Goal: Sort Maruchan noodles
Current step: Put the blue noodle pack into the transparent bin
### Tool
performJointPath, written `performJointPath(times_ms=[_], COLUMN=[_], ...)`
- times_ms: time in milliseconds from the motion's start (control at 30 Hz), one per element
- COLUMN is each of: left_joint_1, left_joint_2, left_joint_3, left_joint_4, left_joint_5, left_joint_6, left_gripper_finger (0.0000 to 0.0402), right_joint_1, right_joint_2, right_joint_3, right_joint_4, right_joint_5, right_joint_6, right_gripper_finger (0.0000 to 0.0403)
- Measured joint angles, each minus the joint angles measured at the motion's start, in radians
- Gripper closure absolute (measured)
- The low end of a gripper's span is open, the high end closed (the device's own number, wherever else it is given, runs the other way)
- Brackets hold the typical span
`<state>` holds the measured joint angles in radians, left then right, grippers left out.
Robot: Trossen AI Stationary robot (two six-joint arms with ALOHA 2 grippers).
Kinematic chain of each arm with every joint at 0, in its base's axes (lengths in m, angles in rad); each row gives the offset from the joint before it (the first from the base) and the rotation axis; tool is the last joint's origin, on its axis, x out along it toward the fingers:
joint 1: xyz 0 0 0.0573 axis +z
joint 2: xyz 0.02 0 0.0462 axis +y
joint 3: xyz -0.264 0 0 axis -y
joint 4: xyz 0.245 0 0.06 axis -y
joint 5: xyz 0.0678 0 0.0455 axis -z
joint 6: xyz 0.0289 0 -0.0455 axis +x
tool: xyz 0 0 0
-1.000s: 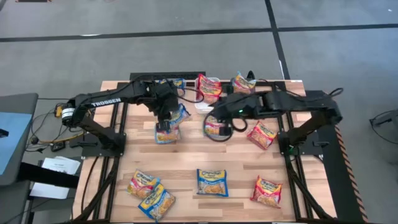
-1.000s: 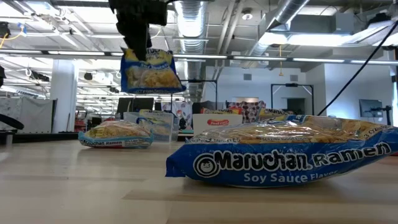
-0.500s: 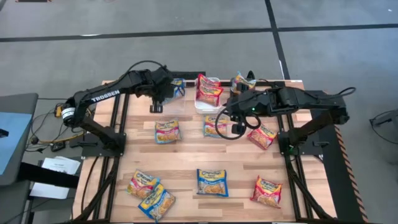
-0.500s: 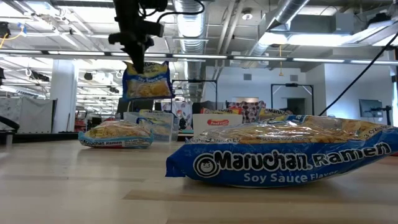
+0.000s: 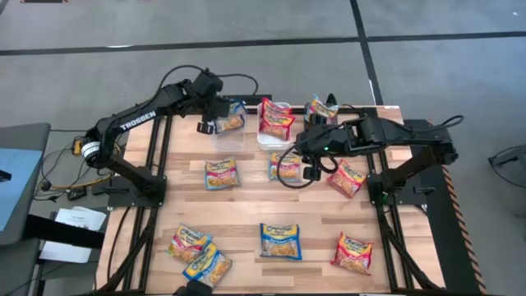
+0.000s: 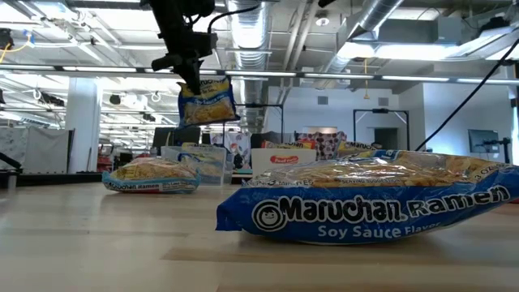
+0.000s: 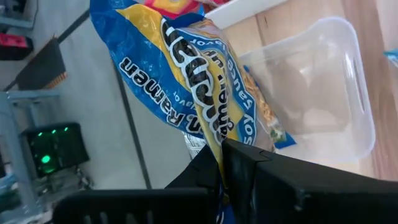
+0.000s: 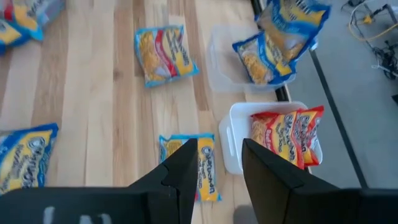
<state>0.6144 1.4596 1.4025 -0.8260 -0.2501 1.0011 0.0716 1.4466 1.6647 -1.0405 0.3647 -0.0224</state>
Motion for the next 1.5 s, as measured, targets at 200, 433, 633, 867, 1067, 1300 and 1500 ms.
performJointPath(times_ms=[200, 433, 633, 867, 1067, 1300, 1500], left_joint_1=[0.038, 0.037, 0.041, 0.05, 0.056, 0.056, 0.051], left_joint_2=[0.035, 0.133, 0.163, 0.163, 0.198, 0.256, 0.278], left_joint_3=[0.0, 0.0, 0.0, 0.0, 0.001, 0.001, 0.001], left_joint_4=[0.032, 0.032, 0.03, 0.031, 0.022, 0.01, 0.008], left_joint_5=[0.028, -0.027, -0.047, -0.046, -0.044, -0.103, -0.099], left_joint_6=[0.002, -0.007, -0.003, -0.016, -0.024, -0.05, -0.04], left_gripper_finger=[0.0401, 0.0401, 0.0402, 0.0402, 0.0402, 0.0402, 0.0402], right_joint_1=[0.0, 0.0, 0.0, 0.0, 0.005, 0.023, 0.027], right_joint_2=[-0.001, 0.0, 0.0, 0.0, 0.0, 0.0, 0.0], right_joint_3=[-0.001, -0.001, -0.001, -0.001, -0.001, -0.001, -0.001], right_joint_4=[-0.002, -0.003, -0.003, -0.004, -0.007, -0.012, -0.016], right_joint_5=[0.0, 0.0, 0.0, 0.0, -0.001, -0.002, -0.002], right_joint_6=[0.025, 0.026, 0.025, 0.028, 0.049, 0.049, 0.049], right_gripper_finger=[0.0256, 0.0256, 0.0256, 0.0256, 0.0256, 0.0256, 0.0255])
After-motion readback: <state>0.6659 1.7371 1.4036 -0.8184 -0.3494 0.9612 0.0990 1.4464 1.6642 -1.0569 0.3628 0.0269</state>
